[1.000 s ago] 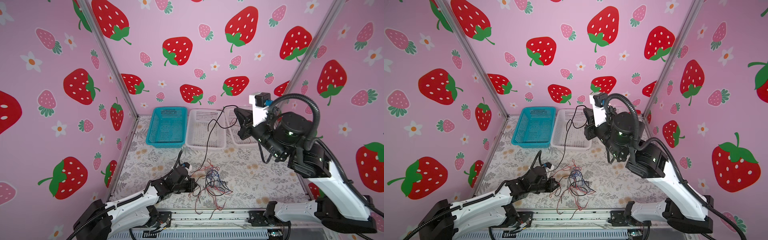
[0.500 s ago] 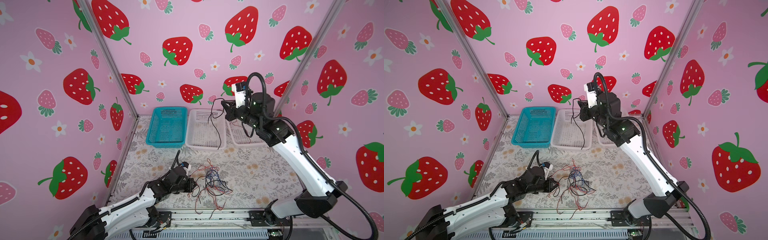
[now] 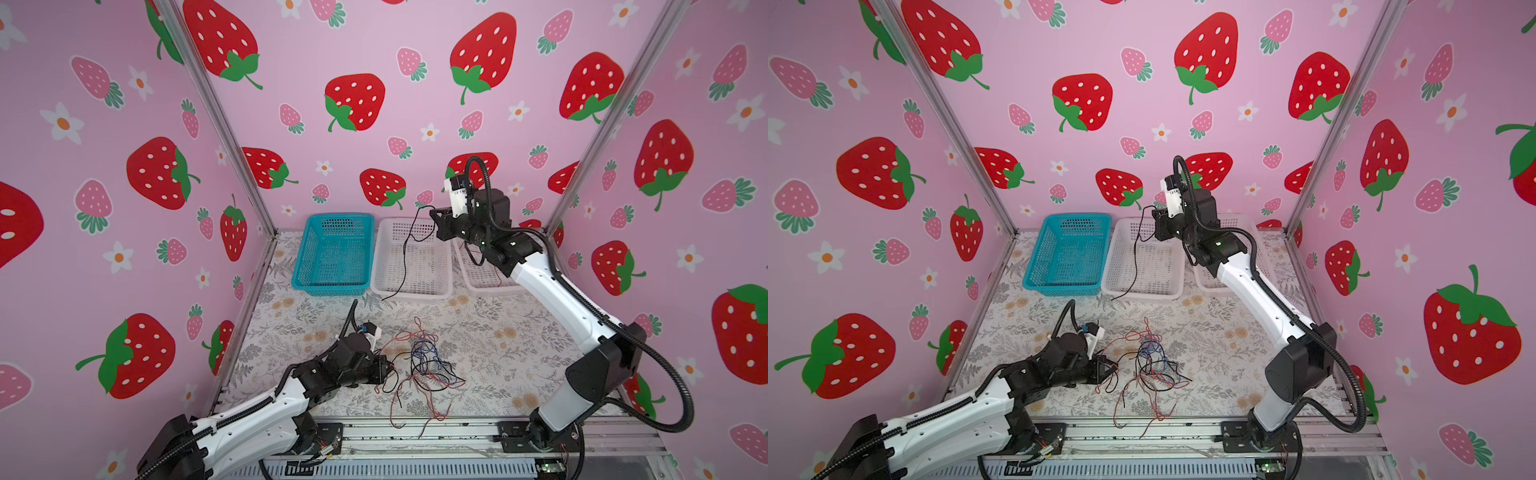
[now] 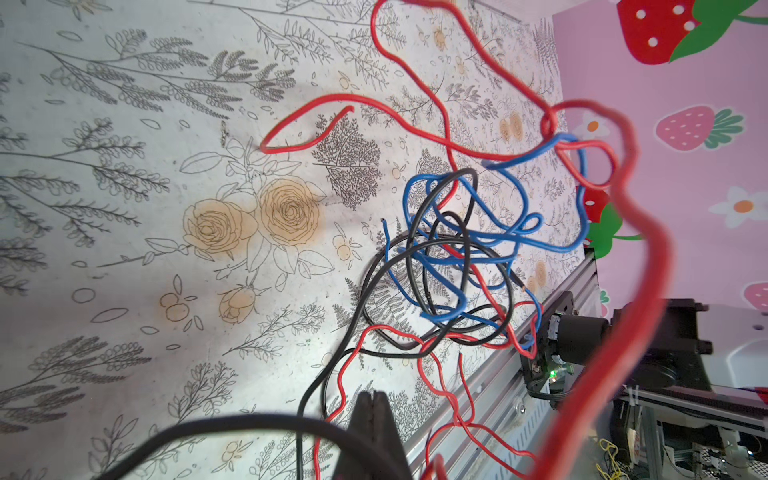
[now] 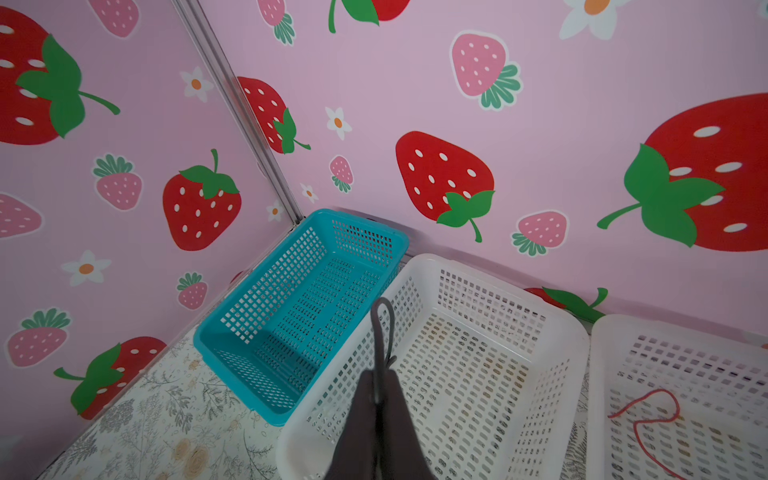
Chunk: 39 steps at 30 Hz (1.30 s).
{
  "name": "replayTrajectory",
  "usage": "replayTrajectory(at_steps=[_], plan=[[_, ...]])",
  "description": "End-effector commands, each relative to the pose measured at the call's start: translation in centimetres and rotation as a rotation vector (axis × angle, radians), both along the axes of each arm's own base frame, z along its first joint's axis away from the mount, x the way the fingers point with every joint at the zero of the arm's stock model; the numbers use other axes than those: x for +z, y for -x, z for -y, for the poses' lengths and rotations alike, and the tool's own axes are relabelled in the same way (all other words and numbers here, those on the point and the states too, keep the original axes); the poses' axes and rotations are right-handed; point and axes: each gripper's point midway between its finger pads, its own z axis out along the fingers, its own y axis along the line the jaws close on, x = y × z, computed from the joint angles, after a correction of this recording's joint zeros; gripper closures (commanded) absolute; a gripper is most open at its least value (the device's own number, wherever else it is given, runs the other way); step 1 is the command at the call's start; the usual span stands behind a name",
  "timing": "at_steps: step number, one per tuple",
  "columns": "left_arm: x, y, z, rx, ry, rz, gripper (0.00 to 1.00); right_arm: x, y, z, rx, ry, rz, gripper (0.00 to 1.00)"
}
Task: Untangle the cables
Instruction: 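Carry the black wire over the middle white basket with the right gripper, then open the right gripper to drop the black wire into the middle white basket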
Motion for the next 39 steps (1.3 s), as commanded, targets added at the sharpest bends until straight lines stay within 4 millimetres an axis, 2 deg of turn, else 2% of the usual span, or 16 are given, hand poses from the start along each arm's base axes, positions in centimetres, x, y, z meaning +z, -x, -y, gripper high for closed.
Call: replayTrajectory(at_steps=[1,7,9,14,18,20,23,28,31,34,36,38,39], plan=[[1.8,-0.7,0.1,0.020,0.018,0.036,1.00,-2.3,-2.1,0.3,-0.055,0.037,0.012,1.00],[1.5,-0.6,0.1,0.021,0.017,0.030,1.00,-4.0,-4.1,0.7,-0.113,0.056,-0.006,1.00],[1.5,-0.6,0.1,0.021,0.019,0.028,1.00,-5.7,-5.7,1.6,-0.192,0.109,-0.033,1.00],[1.5,-0.5,0.2,0.020,0.022,0.030,1.00,-10.9,-7.6,1.4,-0.235,0.246,-0.125,1.00],[1.4,-0.5,0.3,0.018,0.020,0.028,1.00,-13.6,-9.2,3.2,-0.376,0.327,-0.176,1.00],[1.6,-0.5,0.4,0.016,0.021,0.030,1.00,-14.2,-9.5,2.7,-0.371,0.365,-0.194,1.00],[1.7,-0.5,0.5,0.013,0.022,0.033,1.00,-15.3,-8.4,0.1,-0.282,0.428,-0.185,0.99],[1.5,-0.6,0.5,0.020,0.021,0.033,1.00,-16.4,-5.7,-3.0,-0.162,0.454,-0.225,0.74],[1.6,-0.6,0.5,0.018,0.022,0.034,1.00,-15.5,-4.1,-3.5,-0.116,0.396,-0.247,0.63],[1.6,-0.6,0.5,0.019,0.019,0.036,1.00,-13.6,-1.9,-3.8,-0.049,0.315,-0.252,0.53],[1.6,-0.7,0.5,0.020,0.021,0.037,1.00,-12.1,-0.5,-3.5,-0.026,0.274,-0.240,0.49],[1.6,-0.8,0.6,0.020,0.023,0.038,1.00,-11.1,0.3,-2.8,-0.032,0.246,-0.228,0.49],[1.6,-0.8,0.7,0.019,0.022,0.038,1.00,-10.7,0.7,-2.5,-0.033,0.238,-0.223,0.44]])
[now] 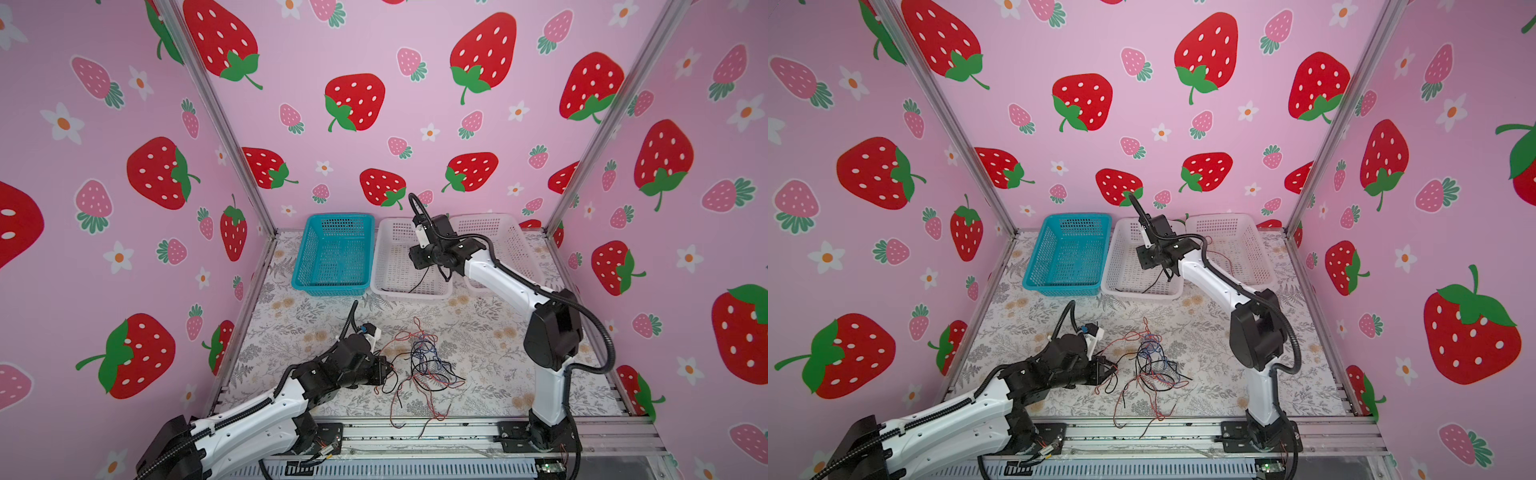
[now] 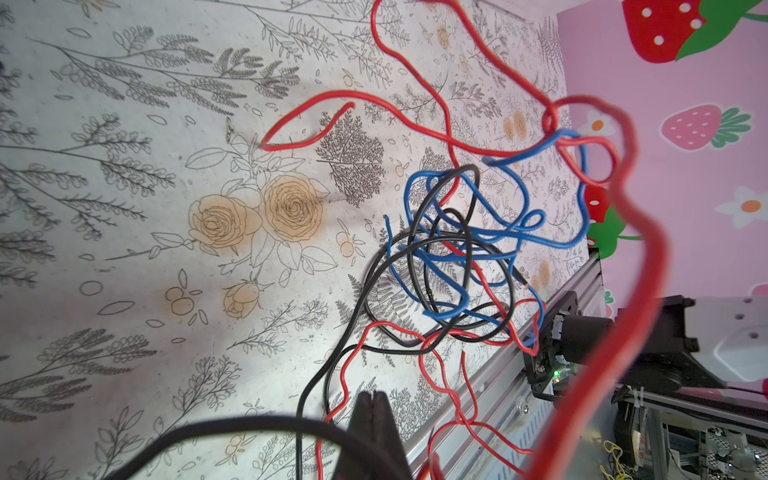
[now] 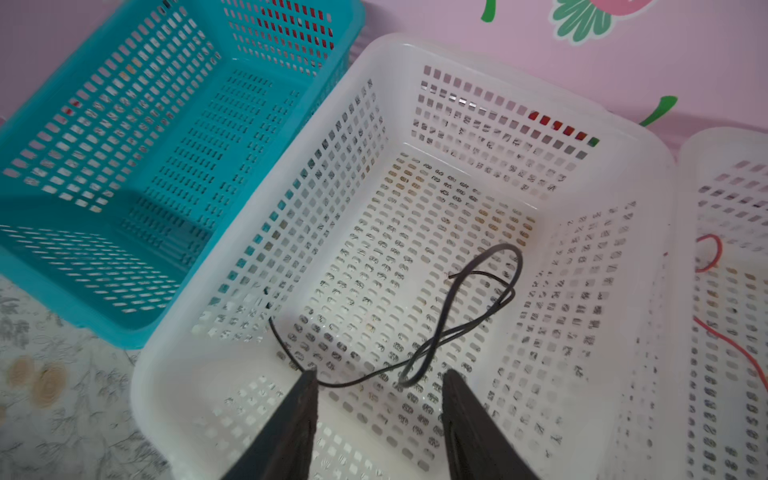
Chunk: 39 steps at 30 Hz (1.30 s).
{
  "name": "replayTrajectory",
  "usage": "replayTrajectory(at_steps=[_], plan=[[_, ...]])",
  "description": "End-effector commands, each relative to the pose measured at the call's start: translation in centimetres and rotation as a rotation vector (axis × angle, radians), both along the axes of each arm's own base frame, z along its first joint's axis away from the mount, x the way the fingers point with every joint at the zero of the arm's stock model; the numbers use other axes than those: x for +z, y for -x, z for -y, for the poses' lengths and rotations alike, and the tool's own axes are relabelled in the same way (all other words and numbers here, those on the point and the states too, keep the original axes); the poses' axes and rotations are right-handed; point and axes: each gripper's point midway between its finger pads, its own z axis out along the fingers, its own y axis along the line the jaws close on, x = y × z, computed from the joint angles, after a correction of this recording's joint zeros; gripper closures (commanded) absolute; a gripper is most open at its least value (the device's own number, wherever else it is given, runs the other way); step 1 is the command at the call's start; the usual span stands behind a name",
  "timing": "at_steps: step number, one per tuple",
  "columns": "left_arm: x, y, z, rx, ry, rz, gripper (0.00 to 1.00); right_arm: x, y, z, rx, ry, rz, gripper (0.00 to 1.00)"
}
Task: Untangle the cables
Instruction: 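Open the right gripper to drop the black wire into the middle white basket, then move the right gripper back down into the bundle beside the left gripper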
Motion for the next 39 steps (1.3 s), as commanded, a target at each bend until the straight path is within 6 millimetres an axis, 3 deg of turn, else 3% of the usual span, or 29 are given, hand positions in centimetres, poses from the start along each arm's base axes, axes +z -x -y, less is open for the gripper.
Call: replayTrajectory(at_steps=[1,9,14,20,24,28,31,35,37,39], plan=[[1.9,-1.0,0.8,0.015,0.038,0.042,1.00,4.4,1.4,0.5,0.017,-0.109,0.055,0.43],[1.9,-1.1,1.0,0.014,0.039,0.045,1.00,4.6,4.5,1.7,0.052,-0.148,0.028,0.41],[1.8,-1.1,0.9,0.018,0.038,0.046,1.00,5.7,8.3,3.2,0.075,-0.249,0.046,0.41],[2.5,-1.3,0.8,0.027,0.049,0.065,1.00,1.5,14.5,5.4,0.127,-0.266,-0.021,0.44],[2.9,-1.3,0.6,0.039,0.059,0.077,1.00,-1.9,21.1,5.0,0.283,-0.311,-0.065,0.46],[3.7,-1.4,0.6,0.044,0.080,0.089,1.00,-5.2,25.3,5.3,0.344,-0.292,-0.087,0.48],[4.4,-2.0,0.3,0.076,0.087,0.122,1.00,-6.7,26.4,5.7,0.350,-0.285,-0.086,0.48],[6.4,-2.2,0.6,0.080,0.149,0.164,1.00,-8.6,26.3,6.3,0.311,-0.256,-0.082,0.48],[7.2,-2.0,1.0,0.061,0.188,0.179,1.00,-8.8,25.9,6.2,0.292,-0.267,-0.075,0.48],[7.3,-2.0,1.0,0.058,0.185,0.179,1.00,-7.7,25.6,5.9,0.285,-0.300,-0.050,0.51]])
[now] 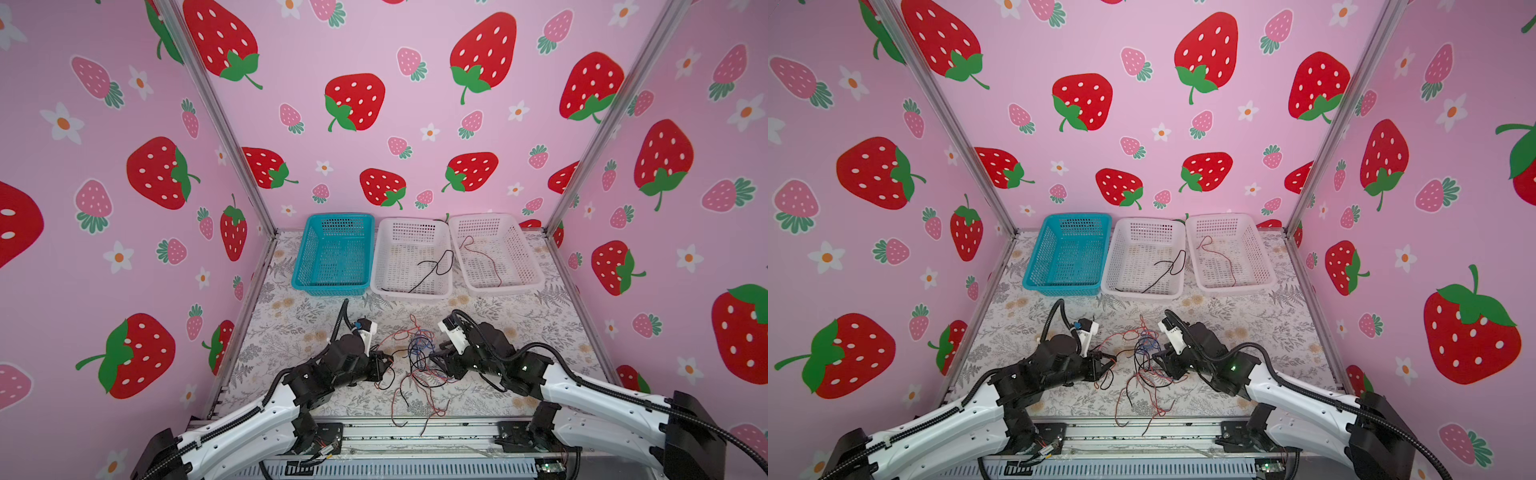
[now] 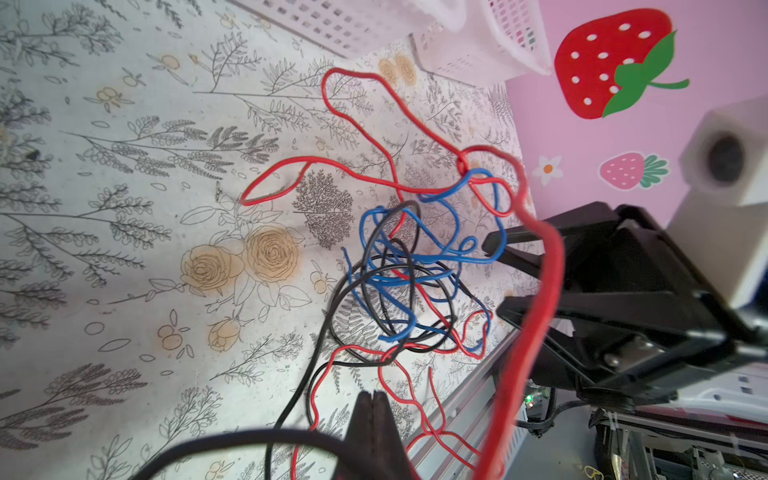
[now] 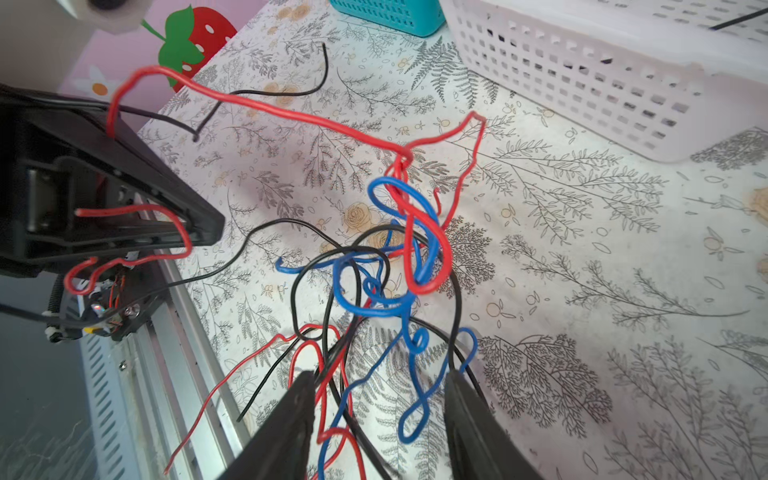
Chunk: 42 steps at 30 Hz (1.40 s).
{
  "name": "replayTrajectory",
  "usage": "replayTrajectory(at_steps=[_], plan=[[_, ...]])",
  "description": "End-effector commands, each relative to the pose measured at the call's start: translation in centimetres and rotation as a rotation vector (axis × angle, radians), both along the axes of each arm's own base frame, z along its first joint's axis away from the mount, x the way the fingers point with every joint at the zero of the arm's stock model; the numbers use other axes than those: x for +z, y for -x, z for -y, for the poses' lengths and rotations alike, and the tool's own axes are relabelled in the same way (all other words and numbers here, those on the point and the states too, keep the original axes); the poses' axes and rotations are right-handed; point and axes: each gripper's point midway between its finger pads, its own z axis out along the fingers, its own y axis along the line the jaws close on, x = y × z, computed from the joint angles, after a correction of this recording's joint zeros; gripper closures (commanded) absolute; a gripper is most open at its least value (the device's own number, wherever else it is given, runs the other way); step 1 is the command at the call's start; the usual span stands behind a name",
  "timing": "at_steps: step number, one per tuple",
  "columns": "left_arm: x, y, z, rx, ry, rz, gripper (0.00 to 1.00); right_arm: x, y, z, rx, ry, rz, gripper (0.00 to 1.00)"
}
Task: Untangle the cables
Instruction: 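Move the right gripper back down into the bundle beside the left gripper, then grasp a red wire with the right gripper and pull it up from the bundle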
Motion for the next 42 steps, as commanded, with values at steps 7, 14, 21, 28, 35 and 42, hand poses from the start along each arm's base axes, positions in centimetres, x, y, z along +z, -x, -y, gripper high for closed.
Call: replayTrajectory(at_steps=[7,14,21,28,35,42], plan=[[2.5,0.0,1.2,-0.033,0.066,0.030,1.00,8.3,-2.4,-1.9,-0.040,-0.184,0.196,0.52],[3.4,0.3,1.9,-0.085,0.064,0.040,1.00,8.7,-2.8,-5.6,0.103,-0.077,0.313,0.49],[3.9,0.8,2.1,-0.117,0.056,0.038,1.00,6.5,-2.0,-7.2,0.200,0.054,0.441,0.43],[4.0,1.4,2.9,-0.174,0.065,0.026,1.00,6.9,-3.3,-7.8,0.142,0.065,0.517,0.45],[4.5,2.1,3.2,-0.215,0.078,0.030,1.00,7.3,-4.4,-8.4,0.122,0.089,0.572,0.57],[4.9,2.7,2.7,-0.236,0.080,0.053,1.00,8.9,-4.3,-8.1,0.103,0.049,0.595,1.00]])
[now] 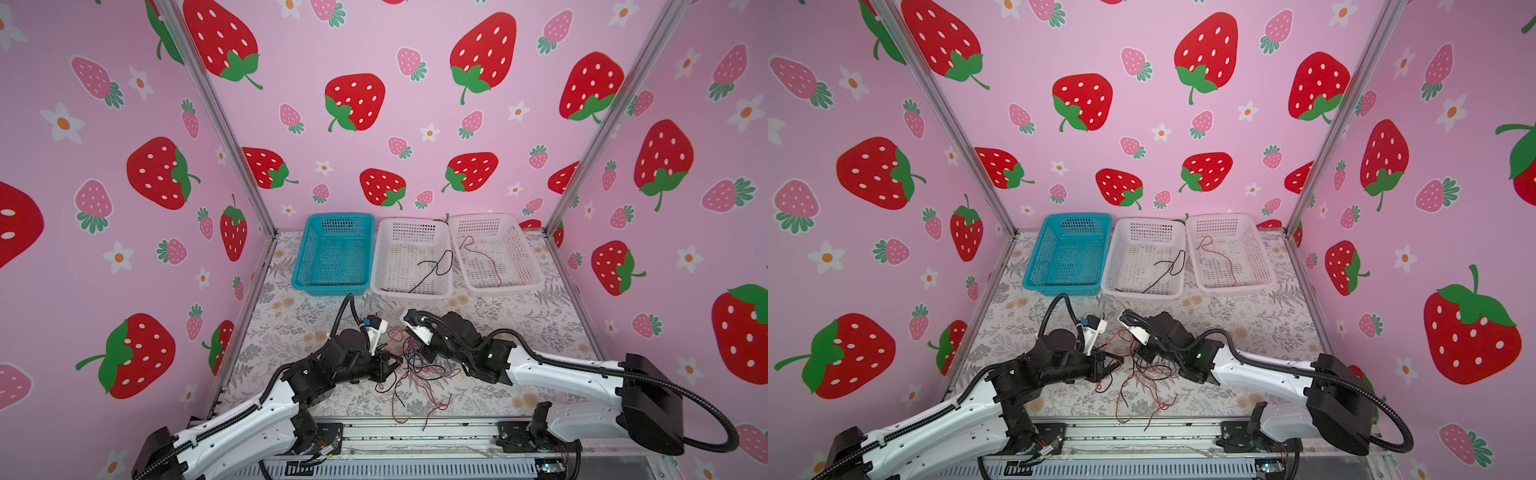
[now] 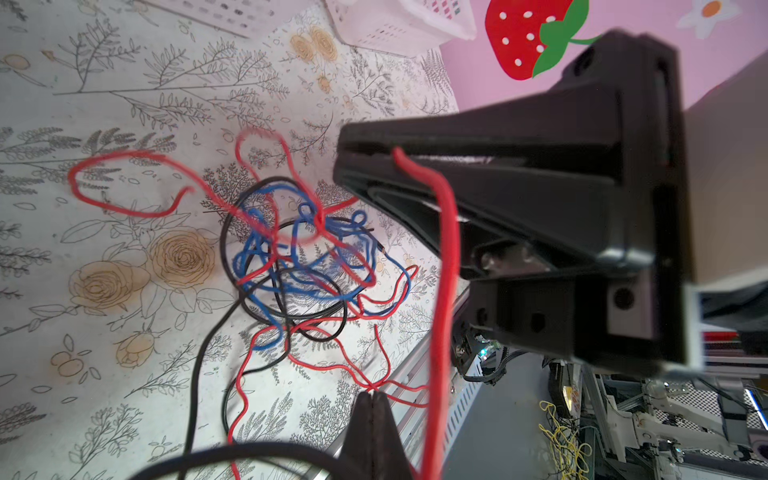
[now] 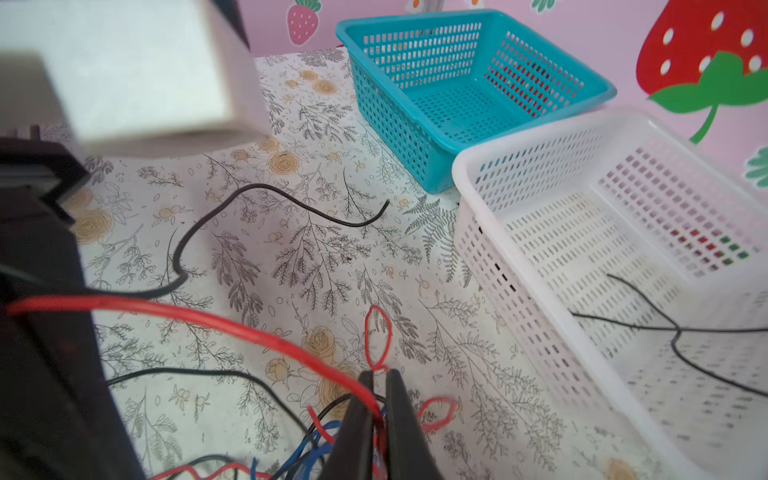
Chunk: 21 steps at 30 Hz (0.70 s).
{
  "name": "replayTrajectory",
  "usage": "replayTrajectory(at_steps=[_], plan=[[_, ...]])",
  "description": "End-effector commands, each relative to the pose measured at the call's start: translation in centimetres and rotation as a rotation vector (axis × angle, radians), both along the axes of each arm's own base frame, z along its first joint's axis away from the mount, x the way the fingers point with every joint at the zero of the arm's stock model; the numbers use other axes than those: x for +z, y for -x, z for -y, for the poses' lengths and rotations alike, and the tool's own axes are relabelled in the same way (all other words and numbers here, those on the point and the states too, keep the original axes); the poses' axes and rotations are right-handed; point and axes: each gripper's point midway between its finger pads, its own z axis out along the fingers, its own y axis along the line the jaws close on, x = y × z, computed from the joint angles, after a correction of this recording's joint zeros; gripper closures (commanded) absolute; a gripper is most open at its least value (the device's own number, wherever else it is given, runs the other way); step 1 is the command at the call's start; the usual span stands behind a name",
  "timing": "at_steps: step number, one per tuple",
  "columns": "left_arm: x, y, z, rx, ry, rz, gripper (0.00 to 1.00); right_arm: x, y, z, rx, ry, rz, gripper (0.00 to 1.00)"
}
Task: Untangle the cables
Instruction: 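Grasp a red wire with the right gripper and pull it up from the bundle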
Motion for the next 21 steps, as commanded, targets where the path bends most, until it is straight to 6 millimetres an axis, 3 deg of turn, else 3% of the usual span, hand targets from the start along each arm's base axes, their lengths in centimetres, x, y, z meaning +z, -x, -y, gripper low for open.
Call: replayTrajectory(at_steps=[1,3,6,13,21], plan=[[1.7,1.1,0.4,-0.067,0.032,0.026,1.00,4.2,-1.1,0.1,-0.043,-0.102,0.073,1.00],[1.7,1.2,0.2,-0.066,0.034,0.027,0.98,5.0,-1.1,0.4,-0.050,-0.121,0.080,1.00],[1.4,1.4,-0.3,-0.056,0.026,0.028,0.64,6.1,-1.3,1.0,-0.082,-0.146,0.079,1.00],[0.6,1.7,-1.3,-0.030,0.015,0.031,0.34,9.5,-2.1,2.9,-0.138,-0.254,-0.009,1.00],[0.4,1.8,-1.1,-0.049,0.030,0.044,0.29,13.9,-0.7,3.5,-0.037,-0.435,-0.165,1.00]])
